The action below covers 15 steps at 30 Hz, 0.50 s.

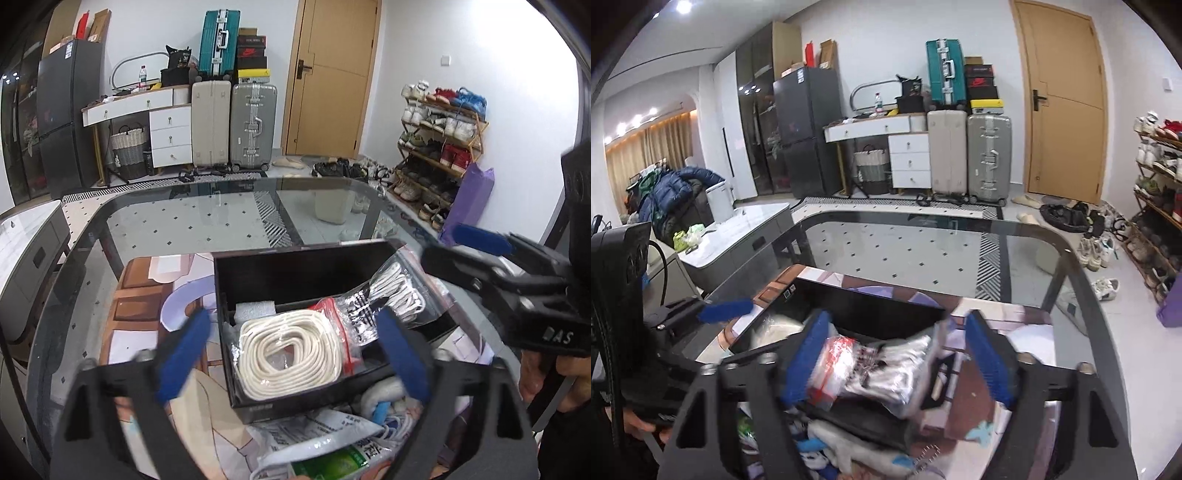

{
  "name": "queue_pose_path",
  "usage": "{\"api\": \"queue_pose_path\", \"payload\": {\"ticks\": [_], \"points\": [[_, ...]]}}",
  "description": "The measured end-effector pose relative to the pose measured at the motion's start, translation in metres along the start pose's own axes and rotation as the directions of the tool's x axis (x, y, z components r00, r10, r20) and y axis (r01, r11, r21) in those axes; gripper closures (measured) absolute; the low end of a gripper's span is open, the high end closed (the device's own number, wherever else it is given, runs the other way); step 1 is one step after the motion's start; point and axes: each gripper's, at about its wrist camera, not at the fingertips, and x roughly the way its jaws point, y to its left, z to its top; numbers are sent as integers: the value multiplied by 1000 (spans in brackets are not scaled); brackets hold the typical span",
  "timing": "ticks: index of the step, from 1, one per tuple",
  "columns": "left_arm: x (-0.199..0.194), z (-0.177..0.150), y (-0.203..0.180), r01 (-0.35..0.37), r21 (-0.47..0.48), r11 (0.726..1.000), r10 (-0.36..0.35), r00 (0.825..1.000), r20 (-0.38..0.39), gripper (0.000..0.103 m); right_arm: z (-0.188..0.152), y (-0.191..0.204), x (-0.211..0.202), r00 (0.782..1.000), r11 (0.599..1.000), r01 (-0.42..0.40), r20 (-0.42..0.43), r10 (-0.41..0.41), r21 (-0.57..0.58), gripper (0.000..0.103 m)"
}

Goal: Organize soft objects
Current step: 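Lower the rope coil with the left gripper and the red bag with the right into the box, then move the right gripper to the white plush toy and close on it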

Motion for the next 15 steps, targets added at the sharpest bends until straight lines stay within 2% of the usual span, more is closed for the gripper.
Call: {"api": "queue_pose_path", "payload": {"ticks": [2, 3, 10, 15], "points": [[-6, -1, 1, 10, -13, 1000, -10, 1000, 7, 0, -7, -6, -10, 1000, 1000, 13, 4, -13, 21, 7], [-9, -3, 1, 10, -20, 1000, -10, 1000, 9, 0, -10, -9, -13, 1000, 999, 17, -11, -17, 28, 1], [-27, -19, 2, -34, -12, 999, 34, 999, 6, 0, -47, -13, -25, 995, 998, 54, -84, -50, 39, 0], [-38, -34, 4, -46, -22, 999, 46, 999, -1, 0, -69, -13, -33, 994, 996, 33, -109, -24, 87, 0]]}}
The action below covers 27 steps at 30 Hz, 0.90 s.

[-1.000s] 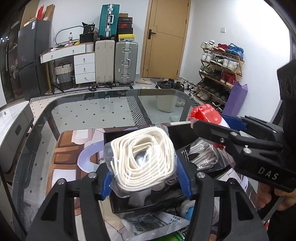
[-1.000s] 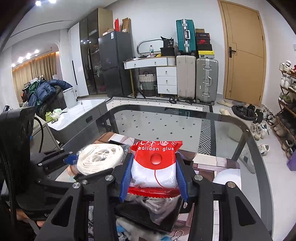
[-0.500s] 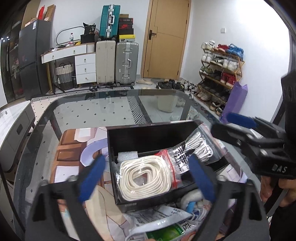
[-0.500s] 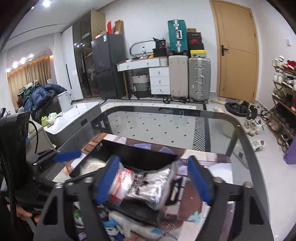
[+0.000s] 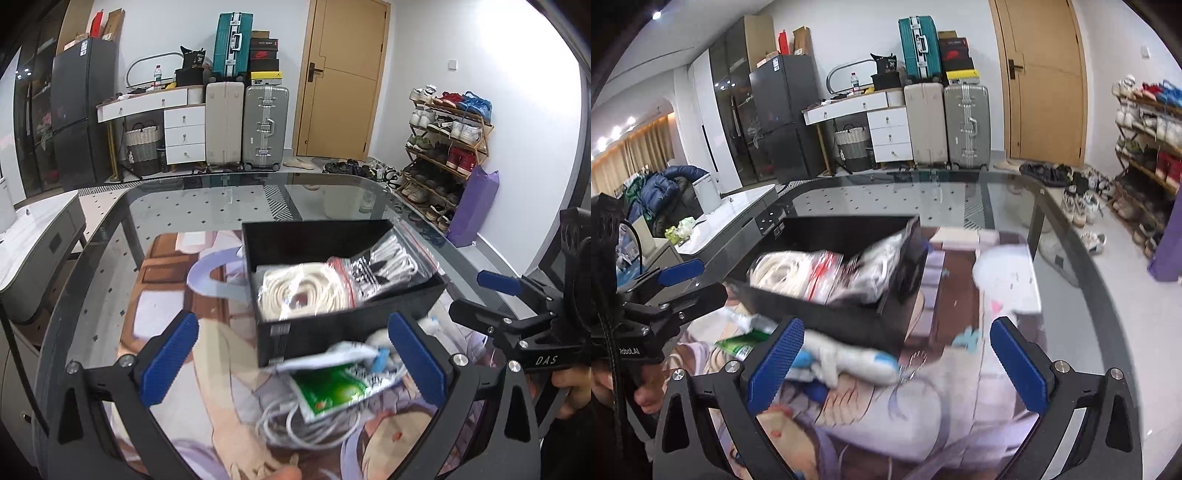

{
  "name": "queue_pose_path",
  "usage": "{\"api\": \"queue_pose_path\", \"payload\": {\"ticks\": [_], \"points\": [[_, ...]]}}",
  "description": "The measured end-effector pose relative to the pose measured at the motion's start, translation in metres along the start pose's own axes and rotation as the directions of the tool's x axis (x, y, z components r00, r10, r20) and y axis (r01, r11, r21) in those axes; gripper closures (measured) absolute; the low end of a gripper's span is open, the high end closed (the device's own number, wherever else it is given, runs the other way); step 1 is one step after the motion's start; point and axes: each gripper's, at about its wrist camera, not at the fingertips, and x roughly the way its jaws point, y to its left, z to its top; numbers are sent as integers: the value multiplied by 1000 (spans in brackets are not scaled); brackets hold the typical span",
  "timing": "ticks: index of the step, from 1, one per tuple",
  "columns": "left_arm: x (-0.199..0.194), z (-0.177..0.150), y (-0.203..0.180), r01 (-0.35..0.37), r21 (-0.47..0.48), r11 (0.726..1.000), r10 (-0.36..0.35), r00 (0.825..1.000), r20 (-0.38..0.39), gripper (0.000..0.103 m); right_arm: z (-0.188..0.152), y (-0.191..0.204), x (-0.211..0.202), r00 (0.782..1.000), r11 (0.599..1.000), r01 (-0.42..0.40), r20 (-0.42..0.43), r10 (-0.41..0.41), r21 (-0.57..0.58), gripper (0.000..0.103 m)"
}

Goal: Organize soft objects
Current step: 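Move the right gripper to the white plush toy and close on it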

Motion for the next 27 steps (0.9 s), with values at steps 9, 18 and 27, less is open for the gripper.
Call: {"api": "queue_pose_path", "payload": {"ticks": [9, 18, 27], "points": [[-5, -25, -2, 8, -9, 1000, -8, 999, -35, 0, -26, 7, -1, 1000, 1000, -7, -16, 7, 24, 0], [-9, -45, -6, 12, -20, 1000, -13, 999, -33, 0, -34, 16, -2, 999, 999, -30, -22, 31, 32, 0], [-4, -57, -1, -9, -45, 999, 7, 999, -49, 0, -34, 13, 5, 998, 999, -31, -55, 34, 43, 0]]}}
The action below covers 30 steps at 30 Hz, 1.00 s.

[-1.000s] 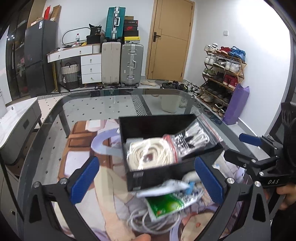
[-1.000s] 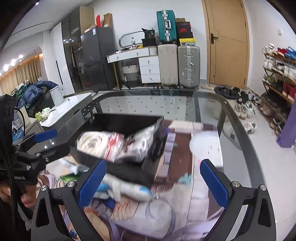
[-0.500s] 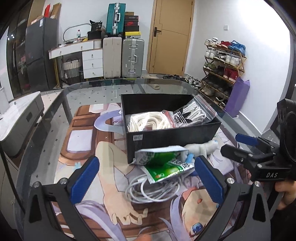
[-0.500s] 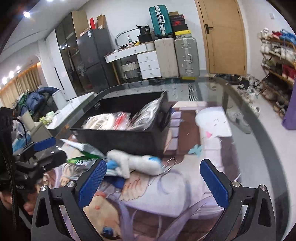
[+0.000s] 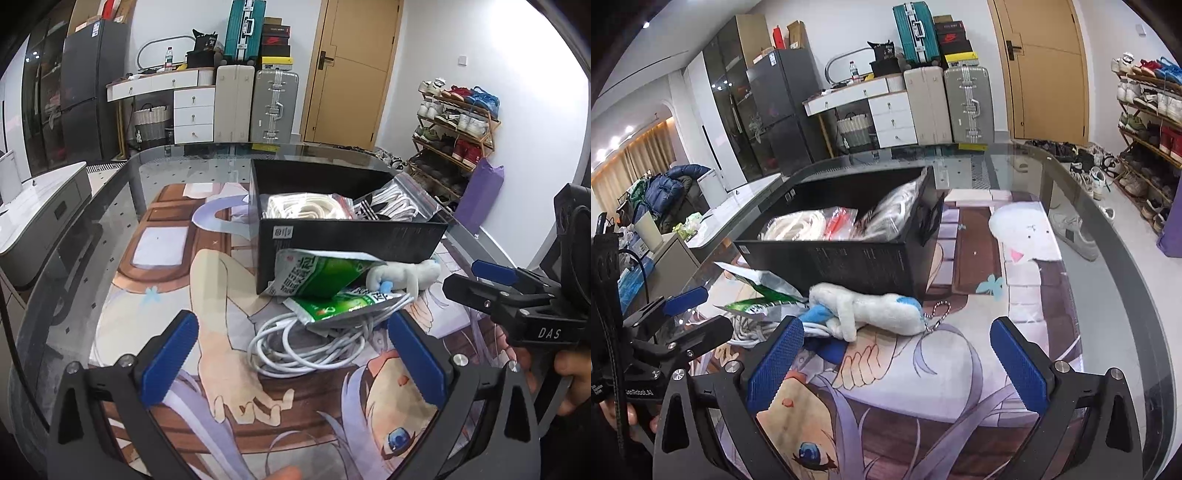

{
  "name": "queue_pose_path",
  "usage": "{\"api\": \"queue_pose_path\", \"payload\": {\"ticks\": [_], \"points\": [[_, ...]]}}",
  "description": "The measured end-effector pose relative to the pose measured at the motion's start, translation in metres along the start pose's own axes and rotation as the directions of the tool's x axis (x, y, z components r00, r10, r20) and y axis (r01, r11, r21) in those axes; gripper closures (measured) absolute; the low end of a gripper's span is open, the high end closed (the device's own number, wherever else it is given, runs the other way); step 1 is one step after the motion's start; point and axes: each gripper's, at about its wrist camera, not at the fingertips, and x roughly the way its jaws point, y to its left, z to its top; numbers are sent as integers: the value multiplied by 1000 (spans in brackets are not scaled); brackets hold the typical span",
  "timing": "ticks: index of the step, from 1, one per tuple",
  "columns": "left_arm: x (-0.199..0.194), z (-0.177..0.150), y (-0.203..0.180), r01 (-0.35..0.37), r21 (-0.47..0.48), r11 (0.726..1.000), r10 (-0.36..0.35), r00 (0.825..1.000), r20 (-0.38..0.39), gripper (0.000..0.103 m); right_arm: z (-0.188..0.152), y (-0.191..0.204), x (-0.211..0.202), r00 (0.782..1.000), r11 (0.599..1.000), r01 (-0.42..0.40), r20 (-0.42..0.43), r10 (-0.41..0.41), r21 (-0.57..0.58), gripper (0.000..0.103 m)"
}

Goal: Organize soft objects
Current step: 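Move the right gripper to the white plush toy and close on it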

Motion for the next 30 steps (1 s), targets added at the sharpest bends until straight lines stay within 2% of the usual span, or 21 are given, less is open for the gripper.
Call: {"api": "queue_pose_path", "payload": {"ticks": [14, 23, 30], "points": [[16, -6, -8, -8, 26, 1000, 9, 999, -45, 0, 6, -10, 23, 997, 1000, 16, -77, -15, 21, 0], [29, -3, -12, -27, 45, 999, 30, 997, -72, 0, 17, -3, 47, 992, 999, 31, -125, -34, -30, 0], [31, -5, -13, -17, 53, 998, 22, 996, -90, 0, 23, 0, 59, 989, 1000, 1, -145, -4, -17, 0]]}}
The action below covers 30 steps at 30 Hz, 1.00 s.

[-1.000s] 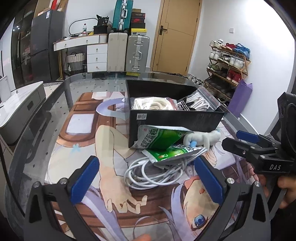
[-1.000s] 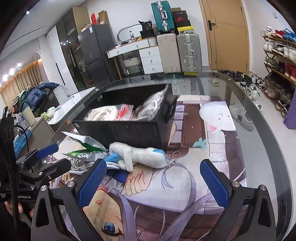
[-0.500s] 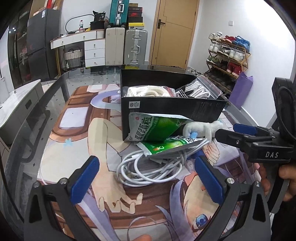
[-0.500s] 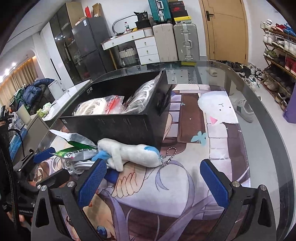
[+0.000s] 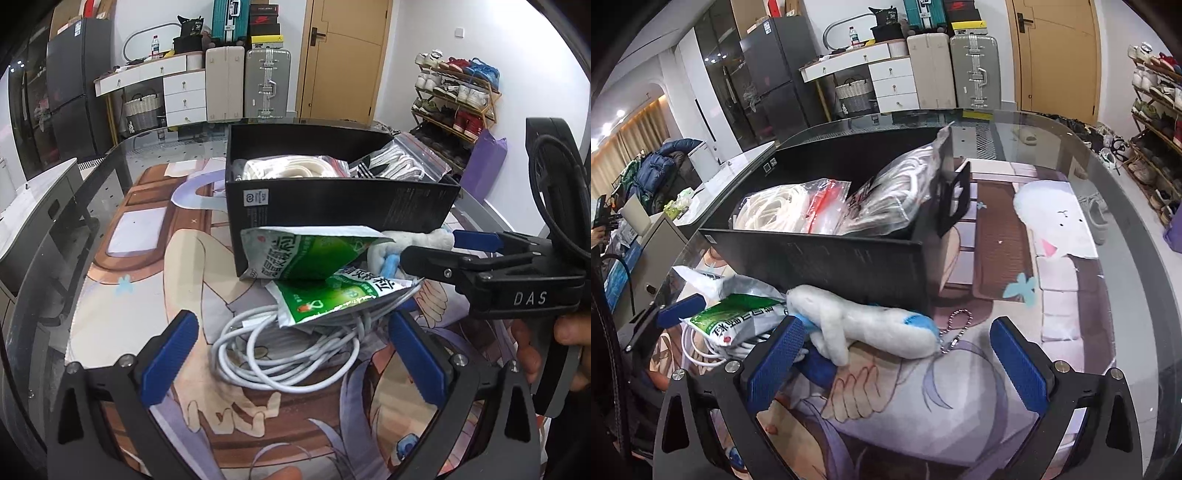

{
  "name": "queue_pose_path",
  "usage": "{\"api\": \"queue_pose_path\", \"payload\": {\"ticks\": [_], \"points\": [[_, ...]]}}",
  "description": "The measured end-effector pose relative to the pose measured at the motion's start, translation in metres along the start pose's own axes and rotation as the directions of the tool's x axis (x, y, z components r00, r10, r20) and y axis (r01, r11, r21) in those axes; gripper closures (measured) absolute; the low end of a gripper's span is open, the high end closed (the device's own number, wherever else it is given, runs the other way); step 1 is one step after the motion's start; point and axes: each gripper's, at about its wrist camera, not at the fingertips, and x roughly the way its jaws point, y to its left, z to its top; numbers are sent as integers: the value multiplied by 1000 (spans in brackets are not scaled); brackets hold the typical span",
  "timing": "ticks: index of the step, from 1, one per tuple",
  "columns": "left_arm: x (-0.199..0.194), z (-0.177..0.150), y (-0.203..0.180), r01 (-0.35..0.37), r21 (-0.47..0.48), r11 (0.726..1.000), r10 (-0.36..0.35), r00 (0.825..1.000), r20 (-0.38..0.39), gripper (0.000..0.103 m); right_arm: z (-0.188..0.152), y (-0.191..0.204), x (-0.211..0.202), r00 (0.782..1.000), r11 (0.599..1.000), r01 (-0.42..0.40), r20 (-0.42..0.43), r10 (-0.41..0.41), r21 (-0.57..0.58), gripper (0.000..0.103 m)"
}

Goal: Organize soft objects
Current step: 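Move the right gripper to the white plush toy and close on it, then grasp the coiled white cable with the left gripper while the right holds the plush toy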

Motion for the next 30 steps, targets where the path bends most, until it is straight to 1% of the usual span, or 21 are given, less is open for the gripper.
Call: {"api": "queue_pose_path", "payload": {"ticks": [5, 8, 9, 13, 14, 16, 17, 19, 22, 27, 30], "points": [[0, 0, 0, 1, -2, 1000, -1, 1000, -4, 0, 3, 4, 4, 1000, 1000, 0, -4, -1, -27, 0], [1, 2, 0, 2, -2, 1000, -2, 1000, -5, 0, 3, 0, 5, 1000, 1000, -13, -10, 13, -12, 1], [1, 2, 1, 3, -3, 1000, -3, 1000, -6, 0, 3, -1, 6, 1000, 1000, -13, -10, 13, -11, 5], [2, 2, 3, 10, -10, 1000, -10, 1000, -12, 0, 1, -3, 3, 998, 998, -63, -3, 63, -22, 22], [2, 2, 3, 10, -10, 1000, -10, 1000, -13, 0, 0, -3, 3, 997, 997, -71, 1, 71, -24, 24], [2, 2, 2, 9, -6, 1000, -10, 1000, -15, 0, -2, -3, 1, 995, 995, -96, 7, 96, -30, 34], [2, 2, 3, 8, -4, 1000, -8, 1000, -14, 0, -4, -2, 0, 995, 995, -94, 11, 94, -34, 35], [2, 2, 3, 8, -2, 1000, -8, 1000, -13, 0, -6, -2, -3, 995, 994, -99, 21, 100, -35, 41], [2, 2, 2, 11, -2, 1000, -12, 1000, -15, 0, -12, -5, -10, 994, 995, -97, 41, 98, -32, 48], [3, 2, 1, 13, 0, 1000, -13, 1000, -23, 0, -26, -13, -26, 994, 996, -85, 63, 85, 0, 49], [3, 2, 2, 18, 2, 1000, -18, 1000, -25, 0, -29, -19, -40, 994, 997, -74, 76, 72, 17, 49]]}}
